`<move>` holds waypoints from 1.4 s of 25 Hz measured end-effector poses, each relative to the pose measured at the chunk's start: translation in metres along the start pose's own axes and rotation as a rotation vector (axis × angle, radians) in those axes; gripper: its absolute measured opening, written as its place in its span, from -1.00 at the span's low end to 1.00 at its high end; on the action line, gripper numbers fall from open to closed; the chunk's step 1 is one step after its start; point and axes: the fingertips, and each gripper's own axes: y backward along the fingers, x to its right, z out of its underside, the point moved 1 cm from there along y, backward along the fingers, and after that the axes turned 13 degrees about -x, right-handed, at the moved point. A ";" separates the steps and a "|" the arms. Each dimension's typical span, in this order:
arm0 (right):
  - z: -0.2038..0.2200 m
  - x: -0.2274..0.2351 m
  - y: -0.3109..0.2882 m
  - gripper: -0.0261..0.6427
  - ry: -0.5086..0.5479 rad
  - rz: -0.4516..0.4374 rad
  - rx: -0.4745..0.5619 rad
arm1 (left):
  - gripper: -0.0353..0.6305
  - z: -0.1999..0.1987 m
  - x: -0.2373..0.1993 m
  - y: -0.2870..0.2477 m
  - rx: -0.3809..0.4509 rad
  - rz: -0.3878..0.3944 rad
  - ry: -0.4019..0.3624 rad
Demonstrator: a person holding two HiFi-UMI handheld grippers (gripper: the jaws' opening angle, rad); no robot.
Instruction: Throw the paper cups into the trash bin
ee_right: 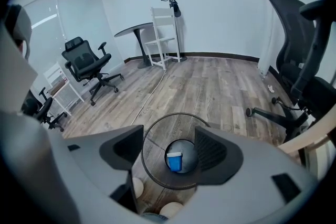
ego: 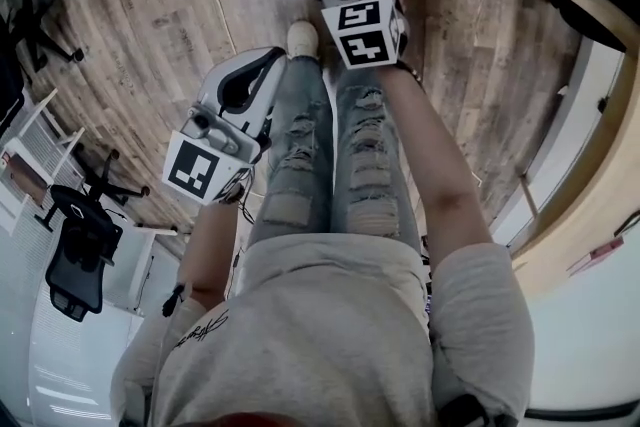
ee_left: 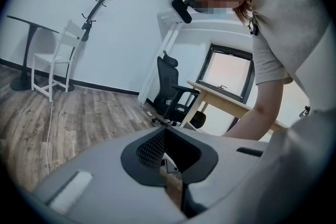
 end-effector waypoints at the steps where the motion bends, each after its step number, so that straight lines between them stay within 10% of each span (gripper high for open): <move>1: -0.004 -0.001 0.006 -0.06 0.003 -0.001 0.009 | -0.88 -0.002 0.001 0.001 -0.001 0.001 -0.004; 35: -0.068 -0.009 0.212 -0.06 0.017 0.061 0.253 | -0.88 -0.116 0.053 0.032 0.102 0.033 -0.083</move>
